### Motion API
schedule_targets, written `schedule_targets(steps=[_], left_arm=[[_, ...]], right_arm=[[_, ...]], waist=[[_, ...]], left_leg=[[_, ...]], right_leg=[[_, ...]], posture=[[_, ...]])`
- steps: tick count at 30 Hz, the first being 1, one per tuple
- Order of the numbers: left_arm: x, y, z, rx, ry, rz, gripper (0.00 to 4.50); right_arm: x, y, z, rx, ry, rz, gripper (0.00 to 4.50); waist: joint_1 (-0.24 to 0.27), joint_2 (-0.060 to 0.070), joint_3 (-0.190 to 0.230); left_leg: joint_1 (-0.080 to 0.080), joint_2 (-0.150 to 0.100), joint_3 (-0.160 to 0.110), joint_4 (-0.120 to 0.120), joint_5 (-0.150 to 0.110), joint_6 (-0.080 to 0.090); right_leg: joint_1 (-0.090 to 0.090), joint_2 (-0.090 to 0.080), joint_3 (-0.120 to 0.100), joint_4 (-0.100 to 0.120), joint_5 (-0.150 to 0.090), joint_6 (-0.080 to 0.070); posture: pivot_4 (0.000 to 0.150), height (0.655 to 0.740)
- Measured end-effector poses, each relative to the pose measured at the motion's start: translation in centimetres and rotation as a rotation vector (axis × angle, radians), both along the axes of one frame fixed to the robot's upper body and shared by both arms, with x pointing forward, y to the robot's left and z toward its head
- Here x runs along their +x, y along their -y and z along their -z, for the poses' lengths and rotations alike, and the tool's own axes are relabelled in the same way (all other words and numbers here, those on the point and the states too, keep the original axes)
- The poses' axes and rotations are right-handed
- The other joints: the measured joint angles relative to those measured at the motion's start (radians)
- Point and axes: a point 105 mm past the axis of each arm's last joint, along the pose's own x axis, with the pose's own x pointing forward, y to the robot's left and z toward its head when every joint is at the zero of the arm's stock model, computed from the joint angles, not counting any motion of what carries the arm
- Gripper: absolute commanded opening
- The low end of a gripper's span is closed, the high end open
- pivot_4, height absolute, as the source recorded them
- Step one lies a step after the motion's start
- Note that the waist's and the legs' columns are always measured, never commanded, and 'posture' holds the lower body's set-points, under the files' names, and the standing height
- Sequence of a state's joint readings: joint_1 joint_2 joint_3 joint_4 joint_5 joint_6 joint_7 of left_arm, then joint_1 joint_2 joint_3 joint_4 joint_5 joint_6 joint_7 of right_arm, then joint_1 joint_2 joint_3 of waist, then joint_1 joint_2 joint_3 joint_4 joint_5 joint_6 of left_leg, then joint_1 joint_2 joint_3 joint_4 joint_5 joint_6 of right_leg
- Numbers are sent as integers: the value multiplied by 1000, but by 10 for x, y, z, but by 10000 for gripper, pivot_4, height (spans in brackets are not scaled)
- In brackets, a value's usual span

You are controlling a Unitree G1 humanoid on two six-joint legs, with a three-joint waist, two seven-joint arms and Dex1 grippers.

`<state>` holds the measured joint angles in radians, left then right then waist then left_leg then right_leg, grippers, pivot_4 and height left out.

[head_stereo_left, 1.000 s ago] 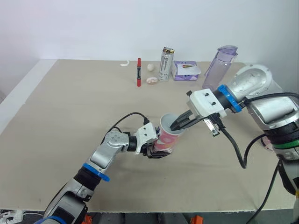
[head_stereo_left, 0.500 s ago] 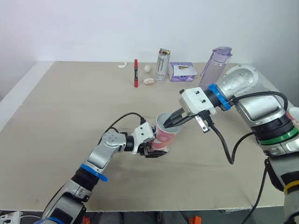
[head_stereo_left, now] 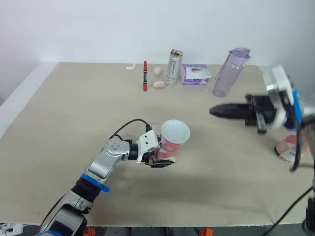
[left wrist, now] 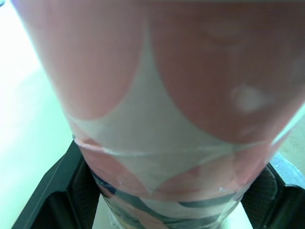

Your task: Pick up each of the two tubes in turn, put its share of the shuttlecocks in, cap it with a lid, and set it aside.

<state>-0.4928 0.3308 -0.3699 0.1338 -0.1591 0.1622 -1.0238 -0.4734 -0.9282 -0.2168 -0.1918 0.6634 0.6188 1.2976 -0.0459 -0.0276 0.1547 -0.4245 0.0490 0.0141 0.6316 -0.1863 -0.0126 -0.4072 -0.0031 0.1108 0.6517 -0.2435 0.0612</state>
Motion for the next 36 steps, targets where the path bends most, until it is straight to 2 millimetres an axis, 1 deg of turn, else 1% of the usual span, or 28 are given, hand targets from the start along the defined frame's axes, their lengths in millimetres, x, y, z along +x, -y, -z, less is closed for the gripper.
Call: schedule_targets(steps=[1, 2, 4, 5, 6, 7, 8, 10, 12, 15, 17, 19, 21, 23, 24, 27, 28, 29, 30, 31, 35, 36], left_arm=[[1, -2, -2, -3, 5, 1, 41976], [0, -7, 0, 3, -1, 4, 42389], [0, -8, 2, 8, -7, 5, 45000], [-2, -8, 3, 5, -11, 17, 45000], [-3, -9, 1, -3, -3, 32, 45000], [-3, -9, 1, -4, -4, 33, 45000], [-4, -9, -2, -17, 1, 48, 45000], [-4, -9, -9, -42, 13, 70, 45000], [-3, -10, -13, -47, 22, 73, 45000], [-1, -13, -20, -59, 40, 83, 45000], [1, -21, -23, -59, 42, 82, 45000], [3, -31, -25, -44, 48, 69, 45000], [5, -47, -25, -22, 51, 37, 45000], [6, -60, -24, -15, 45, 7, 45000], [3, -67, -23, -25, 38, -6, 45000], [-1, -69, -22, -27, 35, -6, 45000], [-4, -69, -21, -28, 34, -3, 45000], [-11, -73, -22, -22, 39, 0, 45000], [-13, -74, -21, -19, 35, -1, 45000], [-21, -77, -18, -24, 17, 0, 45000], [-24, -81, -17, -17, 8, -11, 45000], [-26, -81, -21, -26, 19, -13, 45000]], right_arm=[[-3, 0, 16, 17, -40, 22, 8026], [-15, -8, 39, 57, -46, 39, 10129], [-16, -10, 45, 71, -62, 44, 16068], [-17, -10, 54, 61, -44, 71, 17716], [-21, -13, 72, 41, -54, 80, 23093], [-22, -13, 74, 39, -55, 81, 25689], [-26, -21, 96, 35, -78, 80, 30082], [-27, -30, 113, 38, -91, 80, 37291], [-26, -32, 116, 43, -86, 87, 44134], [-25, -39, 124, 45, -78, 90, 44134], [-24, -46, 135, 44, -84, 91, 44134], [-19, -52, 144, 45, -82, 111, 44134], [-10, -58, 144, 64, -58, 145, 44134], [-5, -61, 143, 65, -38, 154, 44134], [-2, -64, 145, 65, -32, 154, 44134], [0, -68, 146, 70, -31, 153, 44134], [1, -73, 147, 73, -33, 150, 44134], [4, -79, 147, 83, -33, 144, 44134], [4, -80, 147, 85, -33, 143, 44134], [5, -86, 146, 90, -31, 131, 44134], [5, -92, 147, 95, -34, 113, 44134], [7, -94, 148, 96, -40, 113, 44134]], waist=[[-4, 5, 3], [-3, 5, 2], [-3, 6, 3], [-2, 7, 3], [-1, 5, 4], [-1, 5, 4], [-1, 5, 4], [0, 5, 4], [0, 5, 4], [0, 4, 4], [-1, 4, 4], [-2, 4, 4], [-4, 4, 4], [-2, 4, 4], [1, 4, 4], [2, 4, 4], [2, 4, 4], [3, 4, 4], [1, 4, 4], [-2, 3, 4], [-1, 3, 4], [0, 3, 4]], left_leg=[[0, 0, 3, 1, 0, 0], [0, -1, 0, 1, 0, 0], [0, -1, 0, 3, 0, 0], [-1, -2, 1, 3, 0, 0], [-1, -2, 1, 4, 0, 0], [-2, -2, 1, 4, 0, 0], [-3, -3, 2, 5, 1, -1], [-3, -3, 2, 5, 1, -1], [-3, -3, 2, 6, 1, -1], [-3, -3, 2, 6, 1, -1], [-3, -2, 1, 5, 1, -1], [-3, -2, 1, 5, 1, -1], [-3, -1, 2, 4, 1, -1], [-3, -1, 1, 4, 1, -1], [-3, -2, 1, 4, 1, -1], [-4, -2, 2, 4, 0, -1], [-4, -2, 1, 4, 0, -1], [-4, -2, 1, 4, 0, -2], [-4, -2, 1, 4, 0, -2], [-3, -1, 2, 4, 0, -2], [-3, 0, 1, 4, 0, -2], [-3, 0, 1, 4, 0, -2]], right_leg=[[-2, -1, 2, 0, 2, 1], [-1, 1, 2, 1, 2, 2], [-1, 0, 2, 1, 2, 1], [-1, -1, 3, 1, 1, -1], [0, -1, 2, 0, 0, -1], [0, -1, 2, 0, 0, -1], [-1, -3, 3, 0, 0, 0], [-1, -3, 3, 0, 1, 0], [-1, -3, 3, 0, 1, 0], [-1, -3, 2, 0, 1, 0], [-1, -1, 2, 0, 0, -1], [-2, -1, 2, 0, 0, -1], [-2, -1, 2, 0, 1, -1], [-2, -1, 2, 0, 0, -1], [-1, -2, 2, 0, -1, -1], [-2, -3, 2, 0, -1, -1], [-2, -3, 2, 0, -1, 0], [-2, -3, 2, 0, -1, 0], [-2, -3, 2, 0, -2, -1], [-2, -2, 1, 0, -2, -2], [-2, -1, 0, 1, -1, -3], [-2, -1, 0, 1, -1, -3]], posture=[[1500, 7400], [1500, 7400], [1500, 7400], [1500, 7400], [1500, 7400], [1500, 7400], [1500, 7400], [1500, 7400], [1500, 7400], [1500, 7400], [1500, 7400], [1500, 7400], [1500, 7400], [1500, 7400], [1500, 7400], [1500, 7400], [1500, 7400], [1500, 7400], [1500, 7400], [1500, 7400], [1500, 7400], [1500, 7400]])
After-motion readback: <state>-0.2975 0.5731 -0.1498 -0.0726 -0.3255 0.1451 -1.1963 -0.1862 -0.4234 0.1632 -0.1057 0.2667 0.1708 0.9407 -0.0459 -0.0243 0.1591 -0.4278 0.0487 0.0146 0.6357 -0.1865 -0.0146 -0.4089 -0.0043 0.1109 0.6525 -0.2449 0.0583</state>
